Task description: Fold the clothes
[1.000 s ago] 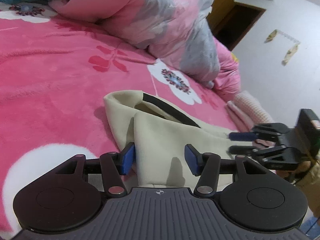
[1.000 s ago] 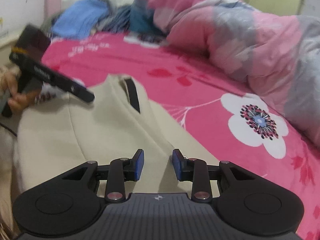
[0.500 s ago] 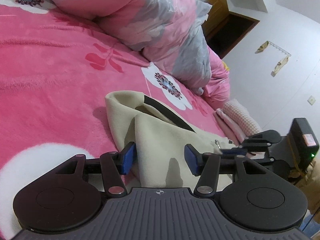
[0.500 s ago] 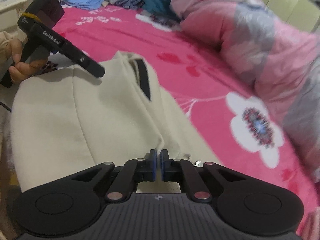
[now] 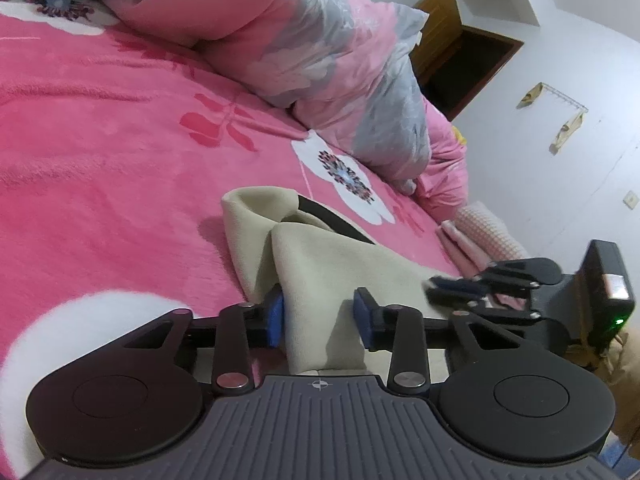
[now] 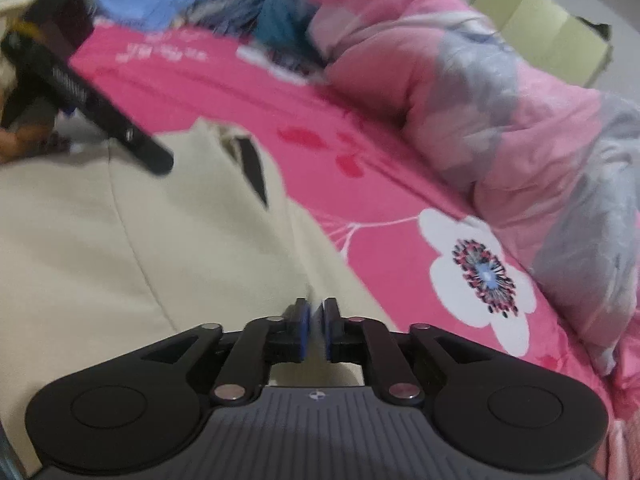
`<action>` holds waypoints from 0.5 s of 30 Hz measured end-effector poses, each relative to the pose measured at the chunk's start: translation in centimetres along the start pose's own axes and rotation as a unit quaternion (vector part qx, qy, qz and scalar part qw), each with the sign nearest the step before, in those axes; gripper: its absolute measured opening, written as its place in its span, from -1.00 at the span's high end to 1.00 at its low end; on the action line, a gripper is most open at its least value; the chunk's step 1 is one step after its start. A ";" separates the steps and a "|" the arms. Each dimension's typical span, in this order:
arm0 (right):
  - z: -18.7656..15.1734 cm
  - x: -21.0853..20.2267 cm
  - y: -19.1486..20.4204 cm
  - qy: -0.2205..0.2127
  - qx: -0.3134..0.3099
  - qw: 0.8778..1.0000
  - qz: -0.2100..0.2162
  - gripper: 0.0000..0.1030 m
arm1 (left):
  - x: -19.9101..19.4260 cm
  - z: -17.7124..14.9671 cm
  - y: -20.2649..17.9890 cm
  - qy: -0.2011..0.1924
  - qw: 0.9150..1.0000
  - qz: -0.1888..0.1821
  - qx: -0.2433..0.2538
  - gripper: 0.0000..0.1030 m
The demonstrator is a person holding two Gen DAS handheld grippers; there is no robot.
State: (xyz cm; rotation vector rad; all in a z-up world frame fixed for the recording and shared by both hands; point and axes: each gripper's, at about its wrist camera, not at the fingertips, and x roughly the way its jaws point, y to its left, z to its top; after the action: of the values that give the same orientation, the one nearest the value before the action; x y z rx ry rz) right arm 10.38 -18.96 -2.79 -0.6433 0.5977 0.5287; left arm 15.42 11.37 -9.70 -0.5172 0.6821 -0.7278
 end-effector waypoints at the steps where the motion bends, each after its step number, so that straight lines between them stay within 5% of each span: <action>1: -0.2 -0.5 -0.3 -0.009 0.012 1.000 -0.003 0.62 | 0.0 0.0 0.1 0.000 1.000 0.001 -0.001 0.38; 3: -0.7 -2.6 -1.5 -0.027 0.044 0.999 -0.017 0.39 | 0.0 0.1 0.1 -0.001 1.000 0.001 -0.001 0.40; 8: -4.6 -6.9 -6.0 -0.021 0.172 0.982 -0.071 0.31 | 0.1 0.1 0.2 -0.001 1.000 0.002 -0.002 0.40; 15: -12.6 -9.0 -12.6 0.001 0.394 0.913 -0.110 0.31 | 0.1 0.2 0.6 -0.001 1.000 -0.003 -0.019 0.40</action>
State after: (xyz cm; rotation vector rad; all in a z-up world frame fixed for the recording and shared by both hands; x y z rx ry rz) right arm 7.50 -38.54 -0.13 0.0630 0.6671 0.0461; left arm 15.86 11.69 -10.03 -0.5556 0.6933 -0.7214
